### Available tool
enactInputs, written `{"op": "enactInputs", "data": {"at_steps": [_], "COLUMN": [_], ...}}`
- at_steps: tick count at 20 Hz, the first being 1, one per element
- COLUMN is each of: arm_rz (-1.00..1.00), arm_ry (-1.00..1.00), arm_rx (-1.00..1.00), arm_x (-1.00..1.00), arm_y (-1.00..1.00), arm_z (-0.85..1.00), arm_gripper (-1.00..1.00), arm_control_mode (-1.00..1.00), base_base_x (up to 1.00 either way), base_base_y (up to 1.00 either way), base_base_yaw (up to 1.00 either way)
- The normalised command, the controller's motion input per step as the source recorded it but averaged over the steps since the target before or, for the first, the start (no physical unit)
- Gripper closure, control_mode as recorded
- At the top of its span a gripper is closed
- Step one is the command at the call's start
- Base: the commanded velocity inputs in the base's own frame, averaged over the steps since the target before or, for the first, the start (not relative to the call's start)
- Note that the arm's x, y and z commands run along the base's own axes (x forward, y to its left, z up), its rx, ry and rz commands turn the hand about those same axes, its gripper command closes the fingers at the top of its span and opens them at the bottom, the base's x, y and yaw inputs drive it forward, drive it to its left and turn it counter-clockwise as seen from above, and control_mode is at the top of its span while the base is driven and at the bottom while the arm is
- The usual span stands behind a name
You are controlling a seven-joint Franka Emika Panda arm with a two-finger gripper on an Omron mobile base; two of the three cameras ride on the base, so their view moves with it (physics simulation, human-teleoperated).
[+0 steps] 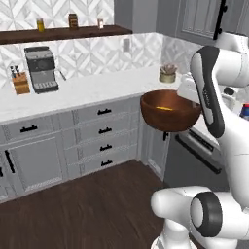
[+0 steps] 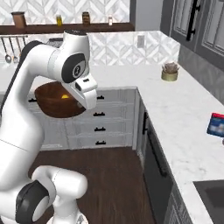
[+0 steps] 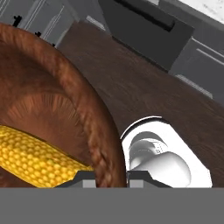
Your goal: Pick the corn from the sink and place it in the bowl. Then pick the bowl and place it in the microwave. Then close the microwave door and press the start button.
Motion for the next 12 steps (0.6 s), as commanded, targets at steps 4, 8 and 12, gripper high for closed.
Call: {"op": "enactInputs", "data": {"at_steps": [4,8,12], "arm_rz": [0.00,0.00,0.00], "arm_ry": [0.00,0.00,0.00], "arm_rx": [0.00,0.00,0.00], "arm_x": [0.00,0.00,0.00], "arm_y": [0.00,0.00,0.00], "arm_z": [0.00,0.00,0.00], "arm_gripper": [1.00,1.00,1.00], "arm_control_mode": [1.00,1.00,1.00], "base_base_x": [0.00,0.00,0.00], "base_base_y": [0.35,0.35,0.36], "base_base_yaw": [0.94,0.93,0.93]}}
